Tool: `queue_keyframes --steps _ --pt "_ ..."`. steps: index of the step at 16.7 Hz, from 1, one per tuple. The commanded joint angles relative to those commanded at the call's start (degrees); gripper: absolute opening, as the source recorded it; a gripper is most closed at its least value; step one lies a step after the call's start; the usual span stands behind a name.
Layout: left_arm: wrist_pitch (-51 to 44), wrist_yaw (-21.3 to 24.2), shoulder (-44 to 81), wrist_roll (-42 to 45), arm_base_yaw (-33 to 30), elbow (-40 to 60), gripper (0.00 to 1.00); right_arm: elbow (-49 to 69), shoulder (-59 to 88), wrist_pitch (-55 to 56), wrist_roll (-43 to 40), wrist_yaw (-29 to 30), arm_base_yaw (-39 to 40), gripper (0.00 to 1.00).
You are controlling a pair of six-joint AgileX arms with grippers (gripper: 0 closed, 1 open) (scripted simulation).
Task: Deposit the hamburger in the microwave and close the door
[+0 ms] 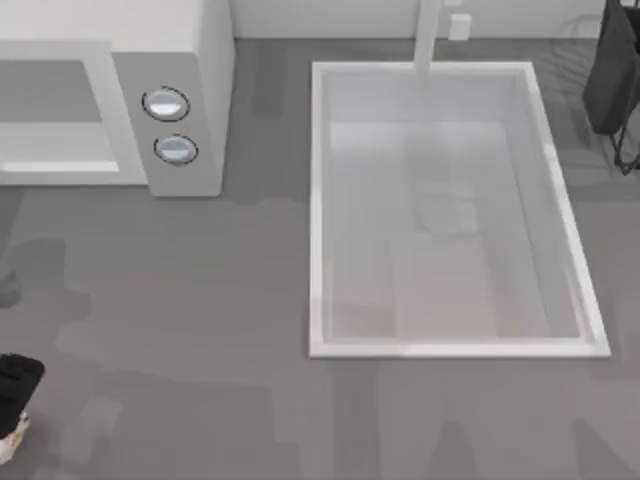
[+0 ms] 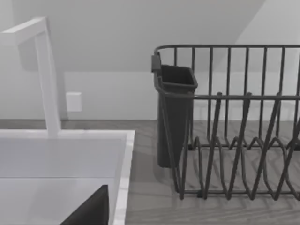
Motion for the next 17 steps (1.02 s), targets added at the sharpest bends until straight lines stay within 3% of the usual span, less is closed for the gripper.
queue_keyframes --steps 9,15,17 --pt "20.3 0.0 10.3 0.4 0.4 -9.6 1.00 0.0 0.0 0.0 0.0 0.0 0.0 1.00" --pt "22.6 0.0 11.8 0.5 0.4 -11.0 1.00 0.0 0.0 0.0 0.0 0.0 0.0 1.00" --pt "22.6 0.0 11.8 0.5 0.4 -11.0 0.85 0.0 0.0 0.0 0.0 0.0 0.0 1.00"
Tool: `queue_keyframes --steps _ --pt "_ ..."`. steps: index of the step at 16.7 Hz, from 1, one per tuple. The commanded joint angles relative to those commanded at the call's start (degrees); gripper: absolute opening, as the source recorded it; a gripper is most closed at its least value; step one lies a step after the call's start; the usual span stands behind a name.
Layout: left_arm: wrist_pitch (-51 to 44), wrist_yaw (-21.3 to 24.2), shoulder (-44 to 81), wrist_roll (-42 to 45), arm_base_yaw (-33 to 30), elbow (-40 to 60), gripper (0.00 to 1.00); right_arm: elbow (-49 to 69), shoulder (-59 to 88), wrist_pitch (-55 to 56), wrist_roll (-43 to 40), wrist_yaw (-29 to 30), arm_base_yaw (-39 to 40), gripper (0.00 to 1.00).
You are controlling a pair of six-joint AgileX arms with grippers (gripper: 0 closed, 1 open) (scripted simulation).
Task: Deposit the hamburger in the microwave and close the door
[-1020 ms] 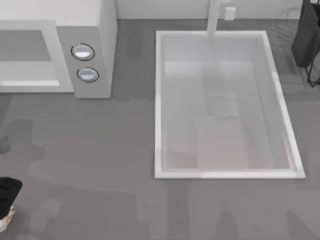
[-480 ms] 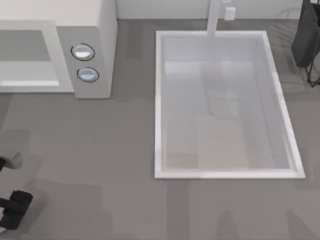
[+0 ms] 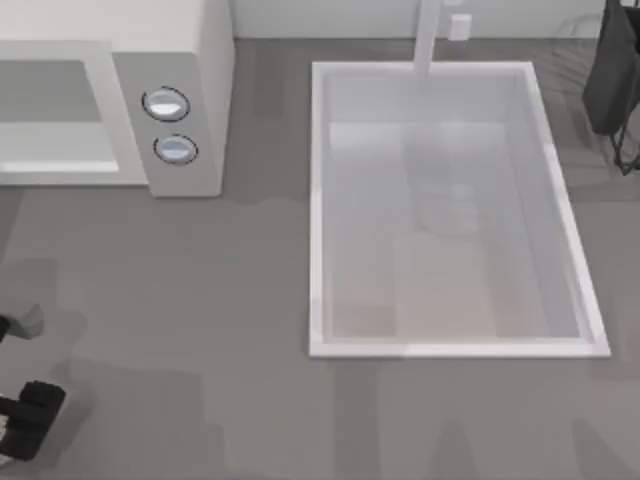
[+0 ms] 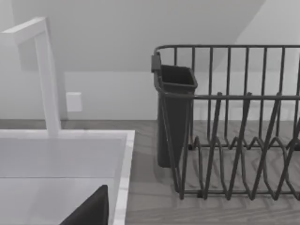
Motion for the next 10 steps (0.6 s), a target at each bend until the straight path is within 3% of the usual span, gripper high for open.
queue_keyframes --steps 10 --pt "0.0 0.0 0.0 0.0 0.0 0.0 0.10 0.0 0.0 0.0 0.0 0.0 0.0 1.00"
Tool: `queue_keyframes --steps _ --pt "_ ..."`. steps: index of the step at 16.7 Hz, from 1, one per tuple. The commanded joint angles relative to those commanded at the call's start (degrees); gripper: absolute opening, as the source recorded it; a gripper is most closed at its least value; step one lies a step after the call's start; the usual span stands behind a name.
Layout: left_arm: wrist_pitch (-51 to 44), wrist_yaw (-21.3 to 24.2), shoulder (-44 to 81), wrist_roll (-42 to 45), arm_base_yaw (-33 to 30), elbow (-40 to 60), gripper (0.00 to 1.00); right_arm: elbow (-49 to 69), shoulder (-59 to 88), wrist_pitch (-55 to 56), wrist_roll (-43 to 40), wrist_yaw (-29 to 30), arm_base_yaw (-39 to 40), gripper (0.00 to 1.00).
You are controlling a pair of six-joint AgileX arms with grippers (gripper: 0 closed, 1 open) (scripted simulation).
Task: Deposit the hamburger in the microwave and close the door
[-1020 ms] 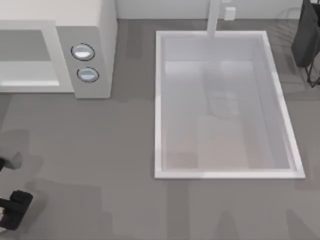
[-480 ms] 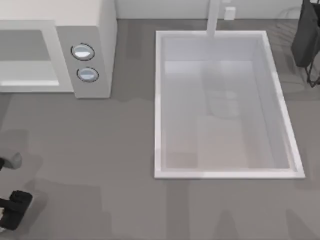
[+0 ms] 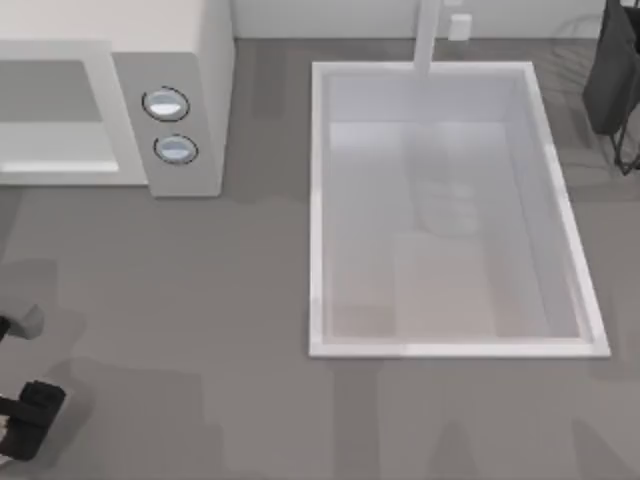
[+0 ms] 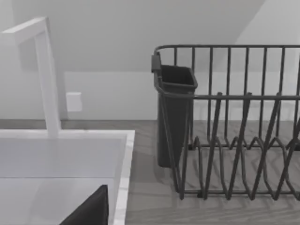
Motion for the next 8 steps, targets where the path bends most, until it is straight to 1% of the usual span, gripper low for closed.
queue_keyframes --steps 1,2,8 --pt "0.0 0.0 0.0 0.0 0.0 0.0 0.02 0.0 0.0 0.0 0.0 0.0 0.0 1.00" --pt "0.0 0.0 0.0 0.0 0.0 0.0 0.00 0.0 0.0 0.0 0.0 0.0 0.0 1.00" --pt "0.0 0.0 0.0 0.0 0.0 0.0 0.00 0.0 0.0 0.0 0.0 0.0 0.0 1.00"
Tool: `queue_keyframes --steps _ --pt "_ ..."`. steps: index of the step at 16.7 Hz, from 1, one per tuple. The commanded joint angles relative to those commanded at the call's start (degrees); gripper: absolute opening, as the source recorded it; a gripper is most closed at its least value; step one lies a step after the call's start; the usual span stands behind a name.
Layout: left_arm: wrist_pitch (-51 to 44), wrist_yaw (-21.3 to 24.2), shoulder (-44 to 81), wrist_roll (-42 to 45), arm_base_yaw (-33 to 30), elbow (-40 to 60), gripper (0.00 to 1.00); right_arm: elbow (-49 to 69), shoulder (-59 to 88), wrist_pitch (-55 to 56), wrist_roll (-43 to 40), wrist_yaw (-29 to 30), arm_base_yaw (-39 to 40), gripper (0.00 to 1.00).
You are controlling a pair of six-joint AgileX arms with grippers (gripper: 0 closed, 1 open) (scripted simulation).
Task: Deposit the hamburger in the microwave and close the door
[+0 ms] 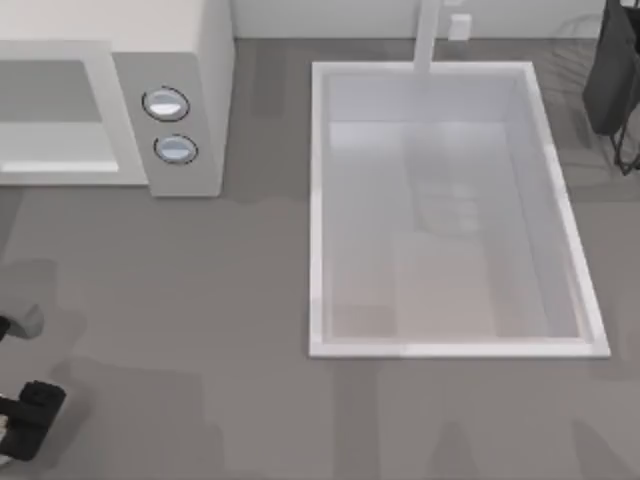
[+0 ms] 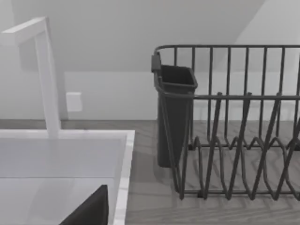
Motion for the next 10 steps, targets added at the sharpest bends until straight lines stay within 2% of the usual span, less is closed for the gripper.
queue_keyframes --steps 1,2,6,10 --pt "0.0 0.0 0.0 0.0 0.0 0.0 0.00 0.0 0.0 0.0 0.0 0.0 0.0 1.00" --pt "-5.2 0.8 -4.3 0.2 0.2 2.5 0.00 0.0 0.0 0.0 0.0 0.0 0.0 1.00" --pt "-9.4 0.8 -5.7 0.3 0.2 5.7 0.00 0.0 0.0 0.0 0.0 0.0 0.0 1.00" --pt "-22.5 0.8 -9.8 0.2 0.0 12.7 0.00 0.0 0.0 0.0 0.0 0.0 0.0 1.00"
